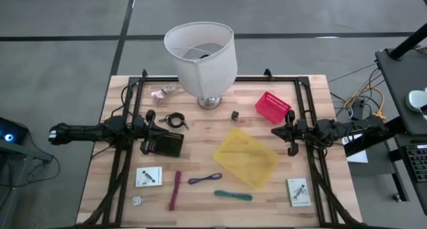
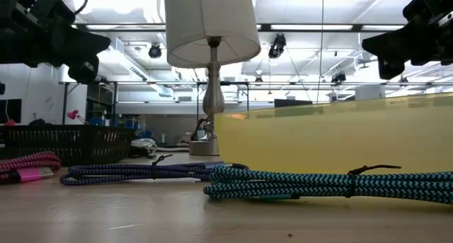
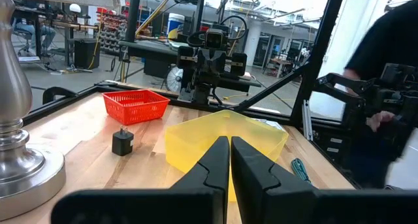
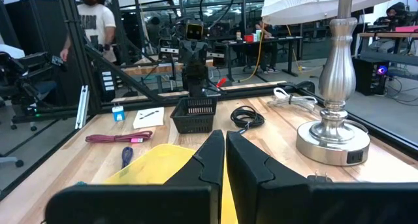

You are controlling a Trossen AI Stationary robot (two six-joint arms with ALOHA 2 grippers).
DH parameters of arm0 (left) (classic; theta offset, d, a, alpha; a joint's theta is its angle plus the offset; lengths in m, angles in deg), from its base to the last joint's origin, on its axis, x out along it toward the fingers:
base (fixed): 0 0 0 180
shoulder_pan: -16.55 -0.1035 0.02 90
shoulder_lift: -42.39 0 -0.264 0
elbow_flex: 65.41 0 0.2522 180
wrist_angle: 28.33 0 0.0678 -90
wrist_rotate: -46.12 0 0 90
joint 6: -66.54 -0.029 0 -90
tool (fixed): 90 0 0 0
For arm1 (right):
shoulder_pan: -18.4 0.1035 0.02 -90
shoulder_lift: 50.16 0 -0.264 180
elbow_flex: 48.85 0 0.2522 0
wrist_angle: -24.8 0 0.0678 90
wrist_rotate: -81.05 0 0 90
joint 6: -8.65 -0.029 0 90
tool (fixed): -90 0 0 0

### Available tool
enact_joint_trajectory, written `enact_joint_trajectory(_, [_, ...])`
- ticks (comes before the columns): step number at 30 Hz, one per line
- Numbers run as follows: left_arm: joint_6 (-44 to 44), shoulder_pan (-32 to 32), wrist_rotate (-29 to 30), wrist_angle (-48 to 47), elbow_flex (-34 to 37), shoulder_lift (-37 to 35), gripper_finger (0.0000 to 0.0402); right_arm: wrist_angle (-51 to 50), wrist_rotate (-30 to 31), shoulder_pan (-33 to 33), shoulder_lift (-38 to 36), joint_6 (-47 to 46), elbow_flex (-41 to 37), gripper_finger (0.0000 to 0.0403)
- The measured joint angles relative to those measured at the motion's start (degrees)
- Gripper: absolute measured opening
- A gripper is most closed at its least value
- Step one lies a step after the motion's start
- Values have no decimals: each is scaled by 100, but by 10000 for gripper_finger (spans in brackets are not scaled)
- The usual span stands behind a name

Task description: Pick and place items into bin

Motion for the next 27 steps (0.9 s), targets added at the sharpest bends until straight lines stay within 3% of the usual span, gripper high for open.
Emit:
enact_joint_trajectory(19, [0,0,-2,2,0,2,0,4,0,0,0,-30,-1,9])
enact_joint_trajectory(27, [1,0,-2,0,0,2,0,46,-4,0,1,-631,-1,9])
